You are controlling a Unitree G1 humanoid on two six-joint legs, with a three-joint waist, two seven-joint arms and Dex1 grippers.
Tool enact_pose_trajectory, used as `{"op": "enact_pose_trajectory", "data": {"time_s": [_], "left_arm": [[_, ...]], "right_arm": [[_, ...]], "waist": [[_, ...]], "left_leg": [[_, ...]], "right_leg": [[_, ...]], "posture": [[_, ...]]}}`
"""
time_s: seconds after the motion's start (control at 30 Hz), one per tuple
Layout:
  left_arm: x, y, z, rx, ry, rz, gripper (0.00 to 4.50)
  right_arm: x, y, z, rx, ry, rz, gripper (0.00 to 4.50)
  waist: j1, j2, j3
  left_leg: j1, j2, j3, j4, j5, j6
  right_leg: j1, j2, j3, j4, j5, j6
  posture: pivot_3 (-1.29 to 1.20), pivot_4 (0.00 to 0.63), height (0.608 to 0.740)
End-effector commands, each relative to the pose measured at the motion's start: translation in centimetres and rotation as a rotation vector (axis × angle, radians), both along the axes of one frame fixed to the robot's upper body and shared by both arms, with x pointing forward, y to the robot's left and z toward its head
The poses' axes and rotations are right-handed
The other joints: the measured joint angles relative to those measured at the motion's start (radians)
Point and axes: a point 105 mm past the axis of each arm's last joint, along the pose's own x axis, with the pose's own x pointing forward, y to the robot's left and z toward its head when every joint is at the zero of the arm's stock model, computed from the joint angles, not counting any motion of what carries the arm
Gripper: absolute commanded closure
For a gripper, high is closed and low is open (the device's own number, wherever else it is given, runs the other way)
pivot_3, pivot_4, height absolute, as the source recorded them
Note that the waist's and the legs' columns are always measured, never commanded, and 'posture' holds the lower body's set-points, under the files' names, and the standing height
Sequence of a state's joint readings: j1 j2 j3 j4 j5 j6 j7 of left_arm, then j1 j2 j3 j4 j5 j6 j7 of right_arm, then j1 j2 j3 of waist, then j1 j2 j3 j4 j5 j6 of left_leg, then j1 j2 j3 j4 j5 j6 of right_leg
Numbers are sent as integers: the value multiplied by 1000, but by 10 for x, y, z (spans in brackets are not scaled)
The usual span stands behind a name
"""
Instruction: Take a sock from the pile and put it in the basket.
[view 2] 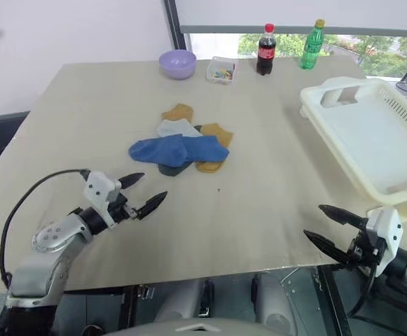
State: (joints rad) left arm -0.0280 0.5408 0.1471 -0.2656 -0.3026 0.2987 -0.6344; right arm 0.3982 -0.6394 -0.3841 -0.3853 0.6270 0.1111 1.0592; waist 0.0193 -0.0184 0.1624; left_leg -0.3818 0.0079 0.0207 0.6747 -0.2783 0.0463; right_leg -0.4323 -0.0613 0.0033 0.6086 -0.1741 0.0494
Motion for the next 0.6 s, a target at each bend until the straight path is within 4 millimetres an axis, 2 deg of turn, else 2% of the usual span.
{"op": "enact_pose_trajectory", "data": {"time_s": [0.03,0.13,0.27,0.37,0.5,0.53,0.57,0.6], "left_arm": [[26,-8,5,41,-60,57,0],[42,-23,0,72,-71,59,0],[51,-43,0,69,-86,36,0],[57,-45,-3,94,-81,62,0],[62,-45,0,109,-108,67,0],[63,-44,1,108,-112,78,498],[64,-42,1,112,-108,84,512],[64,-41,2,123,-115,84,771]], "right_arm": [[2,22,26,20,-112,58,974],[4,37,38,46,-150,76,974],[1,41,40,49,-153,73,974],[-2,36,33,24,-142,54,974],[-4,34,29,18,-138,36,974],[-5,33,29,19,-138,31,863],[-5,32,28,19,-137,27,863],[-5,32,28,19,-137,24,863]], "waist": [[-2,0,0],[-6,0,0],[-4,-1,0],[-2,-1,0],[-6,-1,0],[-6,-1,0],[-5,-1,0],[-5,-1,0]], "left_leg": [[0,0,0,1,0,0],[0,-1,0,1,0,0],[-1,-1,0,2,0,0],[-1,-2,-1,2,0,0],[0,-1,0,2,0,0],[0,-1,0,2,0,0],[0,-1,0,2,0,0],[0,-1,0,2,0,0]], "right_leg": [[1,0,0,1,0,0],[1,0,0,1,0,0],[1,0,1,0,1,-1],[1,0,0,0,2,-3],[1,0,1,0,1,0],[1,0,1,0,1,0],[1,0,1,1,1,0],[1,0,1,1,1,0]], "posture": [[0,150,735],[0,150,735],[0,150,735],[0,150,735],[0,150,735],[0,150,735],[0,150,735],[0,150,735]]}}
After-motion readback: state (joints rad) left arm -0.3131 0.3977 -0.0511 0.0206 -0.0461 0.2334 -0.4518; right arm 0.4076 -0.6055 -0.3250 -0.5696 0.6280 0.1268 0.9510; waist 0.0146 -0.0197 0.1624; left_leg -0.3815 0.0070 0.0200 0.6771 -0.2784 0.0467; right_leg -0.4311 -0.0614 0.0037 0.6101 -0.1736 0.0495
